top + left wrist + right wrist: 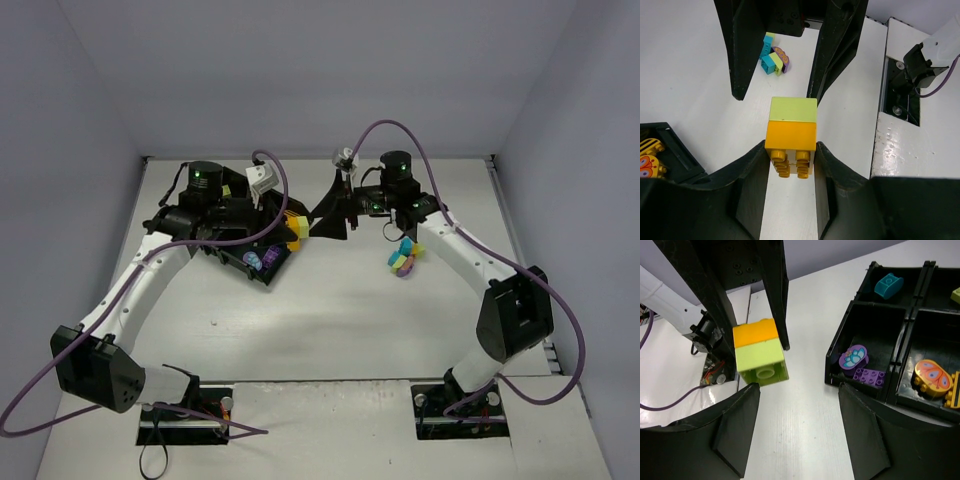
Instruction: Sort the legos into containers by color
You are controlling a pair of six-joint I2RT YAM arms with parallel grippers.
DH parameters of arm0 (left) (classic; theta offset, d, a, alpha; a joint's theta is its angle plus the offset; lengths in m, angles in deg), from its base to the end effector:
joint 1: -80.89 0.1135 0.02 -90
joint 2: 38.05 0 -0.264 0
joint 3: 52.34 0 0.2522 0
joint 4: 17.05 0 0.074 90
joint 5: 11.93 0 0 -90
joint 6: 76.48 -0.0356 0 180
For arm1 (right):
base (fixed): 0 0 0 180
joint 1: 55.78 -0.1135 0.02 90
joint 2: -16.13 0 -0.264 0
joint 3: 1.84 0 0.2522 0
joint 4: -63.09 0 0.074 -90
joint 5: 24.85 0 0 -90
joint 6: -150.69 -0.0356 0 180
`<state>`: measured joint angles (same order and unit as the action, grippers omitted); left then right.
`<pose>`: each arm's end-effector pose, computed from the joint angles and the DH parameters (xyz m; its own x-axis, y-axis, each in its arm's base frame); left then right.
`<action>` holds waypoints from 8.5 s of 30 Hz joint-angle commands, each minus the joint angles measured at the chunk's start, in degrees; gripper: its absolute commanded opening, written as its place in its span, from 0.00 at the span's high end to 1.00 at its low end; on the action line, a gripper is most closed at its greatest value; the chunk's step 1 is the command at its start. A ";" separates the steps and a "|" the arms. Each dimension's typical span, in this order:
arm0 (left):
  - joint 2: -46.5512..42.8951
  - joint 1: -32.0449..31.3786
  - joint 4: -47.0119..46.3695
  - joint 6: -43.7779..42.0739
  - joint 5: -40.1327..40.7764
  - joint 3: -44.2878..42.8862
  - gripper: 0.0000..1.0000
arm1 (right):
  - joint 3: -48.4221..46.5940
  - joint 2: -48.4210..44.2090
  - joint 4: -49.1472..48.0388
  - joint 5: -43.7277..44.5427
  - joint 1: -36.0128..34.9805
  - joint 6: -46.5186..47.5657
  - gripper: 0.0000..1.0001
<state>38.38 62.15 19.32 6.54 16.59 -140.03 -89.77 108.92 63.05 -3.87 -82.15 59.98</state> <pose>0.2625 -0.1221 0.3808 -0.2887 0.1592 -0.9441 0.9489 0.1785 -0.2601 0.3173 0.1944 0.3485 -0.0876 -0.0385 -0.9954 -0.9916 -0.0920 0.0908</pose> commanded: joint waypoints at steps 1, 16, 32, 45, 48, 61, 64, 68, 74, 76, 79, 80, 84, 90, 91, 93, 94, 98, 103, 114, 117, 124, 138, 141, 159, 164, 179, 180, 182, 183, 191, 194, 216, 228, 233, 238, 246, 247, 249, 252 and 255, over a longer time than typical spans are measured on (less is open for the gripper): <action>-0.92 0.72 -2.31 -3.29 0.56 -3.85 1.00 | 0.96 -4.63 0.09 -0.51 1.14 2.38 0.39; 0.74 -0.41 1.73 -6.63 -0.31 -6.05 1.00 | -0.18 -5.44 4.13 -4.02 -0.26 6.42 0.37; 2.50 -2.79 5.77 -8.57 -3.39 -7.81 1.00 | -5.54 -2.36 4.31 -5.96 -1.49 7.30 0.36; 2.59 -3.58 5.78 -9.28 -2.42 -8.07 1.00 | -5.55 -1.30 5.71 -6.92 -2.11 8.09 0.46; 2.59 -3.58 5.69 -9.45 -2.16 -7.98 1.00 | -5.02 -1.74 6.07 -7.45 -2.02 8.27 0.50; 1.98 -3.06 5.87 -10.16 -1.37 -7.10 1.00 | -3.35 -3.41 7.21 -8.24 -0.44 8.18 1.00; 1.54 -2.53 5.87 -10.42 -1.19 -6.49 1.00 | -2.65 -4.02 7.56 -8.59 0.53 7.92 1.00; 0.84 -1.48 5.60 -11.21 -0.67 -5.17 1.00 | -0.63 -5.69 7.65 -8.07 2.89 7.57 1.00; 0.57 -0.33 4.90 -11.21 -0.31 -4.38 1.00 | 2.89 -8.50 7.74 -5.70 5.98 6.95 1.00; 0.83 -0.16 4.03 -10.86 1.34 -4.20 1.00 | 3.77 -9.29 7.74 -2.73 6.86 6.43 1.00; 2.06 0.02 -0.45 -7.18 6.70 -3.68 1.00 | 4.56 -10.00 7.83 2.37 6.95 5.63 1.00; 2.67 0.02 -2.03 -4.30 13.24 -3.76 1.00 | 4.74 -10.26 7.83 3.26 6.95 5.55 1.00; 7.94 0.11 -4.42 0.21 30.50 -7.97 1.00 | 5.62 -11.40 7.83 6.43 6.95 5.19 1.00; 17.86 0.02 -6.70 -0.48 47.75 -13.69 1.00 | 7.28 -13.16 7.83 7.84 6.95 5.10 1.00; 19.01 0.11 -6.79 -0.31 49.15 -14.48 0.99 | 7.46 -13.34 7.83 7.84 6.95 5.02 1.00; 22.43 0.20 -7.58 -0.22 52.14 -16.24 0.99 | 7.99 -13.69 7.83 8.10 6.95 4.84 1.00; 23.50 0.37 -8.02 -0.05 53.11 -16.77 0.98 | 8.16 -13.87 7.83 8.19 6.86 4.75 1.00; 28.16 0.99 -8.55 1.00 54.27 -20.19 0.81 | 8.69 -14.57 7.91 8.72 6.95 4.75 1.00; 31.33 0.99 -7.76 2.32 54.00 -22.57 0.54 | 8.87 -14.75 7.91 9.07 6.86 4.58 1.00; 24.84 0.99 -1.26 17.83 51.81 -24.33 0.35 | 7.37 -14.13 7.74 10.38 5.46 9.65 1.00; 20.79 0.99 2.78 26.54 46.29 -25.56 0.34 | 7.02 -15.01 7.74 15.74 3.18 14.05 0.99; 12.35 1.08 0.42 42.30 28.09 -22.05 0.29 | 5.79 -15.01 6.43 21.64 -1.66 26.54 0.93; 10.41 -1.03 -14.08 51.02 -1.11 -11.68 0.29 | 3.33 -15.89 3.70 14.87 -2.02 29.80 0.87; 10.85 -2.52 -16.01 51.28 -2.07 -11.67 0.30 | 2.98 -16.15 3.52 14.52 -2.19 29.71 0.87; 15.33 -6.31 -18.14 52.16 -0.16 -13.52 0.45 | 2.98 -16.42 2.55 14.70 -2.46 29.54 0.86; 16.39 -5.69 -15.67 51.19 2.49 -13.96 0.44 | 3.42 -16.33 2.46 15.40 -2.37 29.71 0.86; 15.69 -5.51 -21.73 54.62 -1.63 -11.68 0.57 | 3.60 -15.28 1.15 14.96 -2.37 29.36 0.86; 15.60 -5.52 -21.65 54.79 -1.89 -11.50 0.60 | 3.60 -15.27 1.06 14.87 -2.37 29.28 0.86; 15.60 -5.78 -24.63 55.93 -2.77 -11.15 0.66 | 3.68 -15.10 0.71 14.87 -2.37 29.10 0.86; 15.60 -5.87 -25.33 56.20 -3.04 -10.80 0.69 | 3.68 -15.01 0.62 14.87 -2.37 29.10 0.86; 15.60 -5.26 -26.04 57.26 -3.48 -10.01 1.00 | 4.74 -15.36 0.00 17.06 -2.28 28.22 0.68; 15.51 -3.94 -25.95 57.17 -3.48 -9.92 1.00 | 5.88 -15.89 0.00 19.79 -1.76 26.82 0.29; 28.68 12.94 6.39 25.53 51.97 -29.95 1.00 | 15.19 -22.48 5.10 44.65 9.58 -10.08 0.00; 40.82 14.17 6.39 24.04 59.80 -39.88 0.97 | 20.47 -27.23 10.28 55.39 12.31 -12.65 0.00; 43.72 14.17 6.92 23.95 60.06 -42.08 0.54 | 20.91 -26.61 12.22 59.43 13.89 -16.59 0.03; 43.99 14.17 7.18 24.21 59.89 -43.05 0.34 | 20.91 -23.63 16.26 61.80 16.17 -21.08 0.09; 35.57 13.47 8.15 24.65 56.99 -40.16 0.32 | 23.11 -16.52 18.99 61.45 16.35 -24.86 0.17; 34.59 13.29 8.15 24.82 56.47 -38.85 0.32 | 23.02 -15.72 18.90 61.72 16.26 -25.04 0.18; 31.27 12.33 8.15 25.35 54.80 -37.26 0.32 | 22.50 -13.88 18.90 62.77 16.35 -24.78 0.19; 26.87 9.97 8.06 25.27 54.27 -33.13 0.32 | 20.91 -11.59 18.55 64.35 16.35 -23.64 0.29; 23.09 7.51 7.80 25.35 53.04 -28.47 0.32 | 18.98 -9.39 18.20 65.67 16.26 -22.41 0.37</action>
<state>67.49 72.47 28.48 31.37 71.87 -170.11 -66.82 98.47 83.16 58.71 -65.89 36.74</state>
